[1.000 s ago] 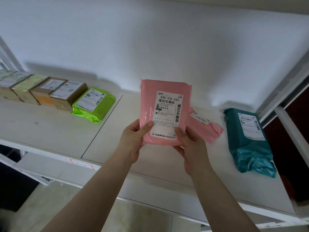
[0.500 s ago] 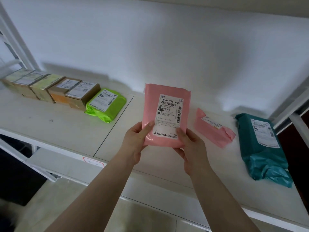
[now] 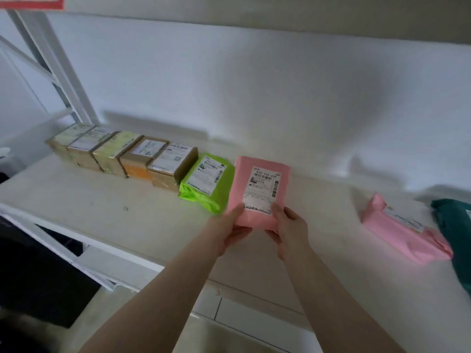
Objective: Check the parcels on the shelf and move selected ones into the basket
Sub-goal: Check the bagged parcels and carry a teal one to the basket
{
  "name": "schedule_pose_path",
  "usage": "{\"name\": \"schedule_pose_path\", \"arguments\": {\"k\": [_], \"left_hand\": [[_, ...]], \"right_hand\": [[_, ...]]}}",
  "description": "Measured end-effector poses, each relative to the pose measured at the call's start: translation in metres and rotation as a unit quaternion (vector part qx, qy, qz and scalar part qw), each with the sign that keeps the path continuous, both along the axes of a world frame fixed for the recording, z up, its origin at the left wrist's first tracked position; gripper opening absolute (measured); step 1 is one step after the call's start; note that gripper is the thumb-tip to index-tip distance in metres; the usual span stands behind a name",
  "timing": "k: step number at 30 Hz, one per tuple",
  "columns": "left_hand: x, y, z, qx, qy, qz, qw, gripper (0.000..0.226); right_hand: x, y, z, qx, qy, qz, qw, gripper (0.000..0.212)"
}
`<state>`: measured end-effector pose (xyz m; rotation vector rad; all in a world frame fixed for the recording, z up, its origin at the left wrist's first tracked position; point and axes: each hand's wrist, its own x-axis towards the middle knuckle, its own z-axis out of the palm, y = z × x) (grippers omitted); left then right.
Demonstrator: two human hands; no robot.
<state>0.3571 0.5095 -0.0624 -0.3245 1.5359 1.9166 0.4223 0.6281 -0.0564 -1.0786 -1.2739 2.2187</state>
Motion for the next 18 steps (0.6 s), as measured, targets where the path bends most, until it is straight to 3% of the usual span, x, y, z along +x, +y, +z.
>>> {"name": "schedule_pose_path", "arguments": {"k": [4, 9, 14, 18], "left_hand": [[-0.033, 0.000, -0.005, -0.028, 0.006, -0.038, 0.999, 0.020], [-0.055, 0.000, -0.008, -0.067, -0.034, -0.108, 0.991, 0.036], [-0.055, -0.002, -0.018, -0.044, -0.103, -0.184, 0.977, 0.058], [-0.059, 0.002, -0.012, 0.021, -0.125, -0.225, 0.966, 0.073]], "right_hand": [[-0.032, -0.010, -0.008, 0.007, -0.004, -0.040, 0.999, 0.010], [-0.054, -0.013, -0.018, 0.057, -0.034, -0.053, 0.996, 0.024], [-0.058, -0.013, -0.025, 0.160, -0.073, -0.037, 0.984, 0.031], [-0.061, -0.012, -0.024, 0.117, -0.076, -0.017, 0.990, 0.028]]}}
